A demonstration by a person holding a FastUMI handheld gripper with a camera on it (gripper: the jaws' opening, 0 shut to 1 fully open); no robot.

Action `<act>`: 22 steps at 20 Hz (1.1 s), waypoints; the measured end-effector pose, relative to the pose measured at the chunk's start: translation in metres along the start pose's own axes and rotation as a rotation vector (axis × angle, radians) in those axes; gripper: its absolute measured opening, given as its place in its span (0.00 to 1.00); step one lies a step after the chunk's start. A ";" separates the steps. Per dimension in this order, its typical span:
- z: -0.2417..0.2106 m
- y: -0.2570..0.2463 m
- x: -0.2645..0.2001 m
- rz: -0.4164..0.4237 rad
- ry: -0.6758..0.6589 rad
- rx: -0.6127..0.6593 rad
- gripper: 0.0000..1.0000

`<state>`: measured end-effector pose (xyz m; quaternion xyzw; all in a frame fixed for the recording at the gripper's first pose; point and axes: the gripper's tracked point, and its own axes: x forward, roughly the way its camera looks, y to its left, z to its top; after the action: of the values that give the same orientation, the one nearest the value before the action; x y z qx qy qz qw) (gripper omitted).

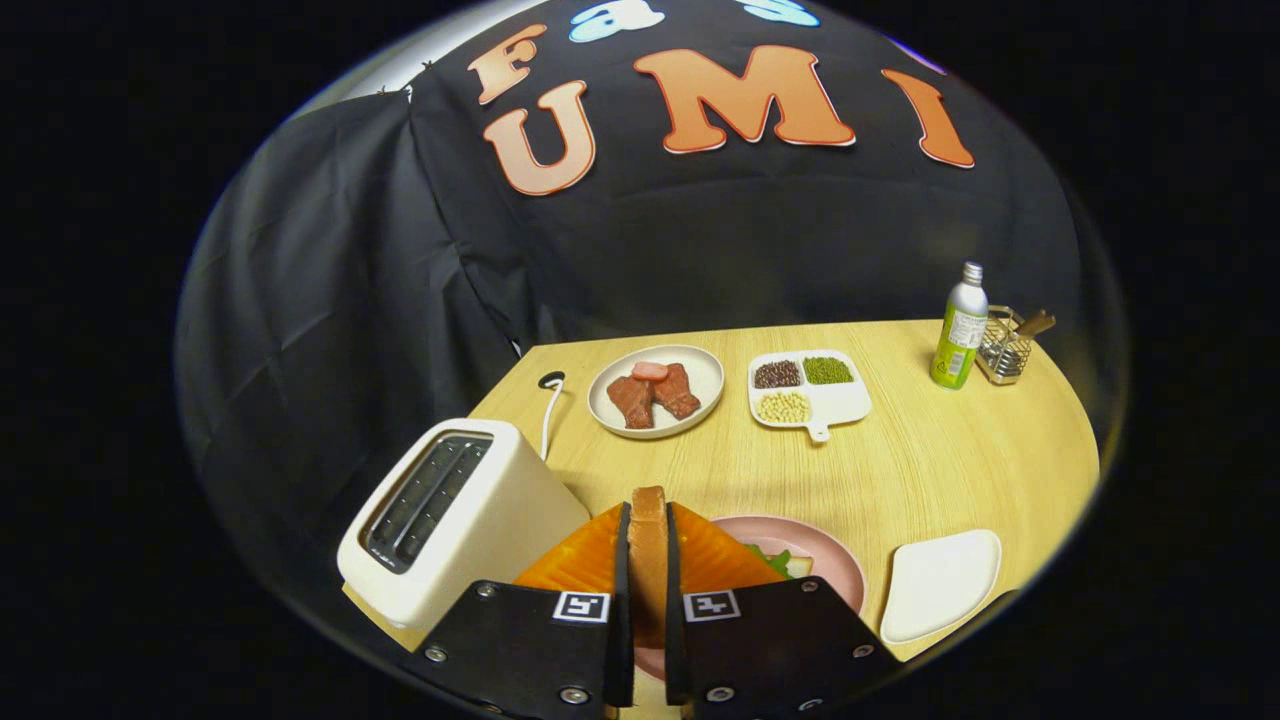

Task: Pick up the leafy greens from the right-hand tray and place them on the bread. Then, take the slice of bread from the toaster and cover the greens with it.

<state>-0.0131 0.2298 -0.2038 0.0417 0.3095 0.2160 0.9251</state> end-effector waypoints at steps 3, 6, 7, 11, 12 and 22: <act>-0.008 -0.016 0.003 -0.004 0.007 0.005 0.13; -0.016 -0.041 0.005 -0.045 0.025 -0.005 0.13; -0.019 -0.051 0.005 -0.060 0.032 -0.007 0.13; -0.025 -0.080 0.009 -0.067 0.063 0.045 0.16; -0.030 -0.092 0.009 -0.089 0.076 0.052 0.21; -0.065 -0.130 0.022 -0.149 0.196 0.091 0.66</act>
<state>0.0128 0.1181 -0.2960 0.0393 0.4101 0.1356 0.9011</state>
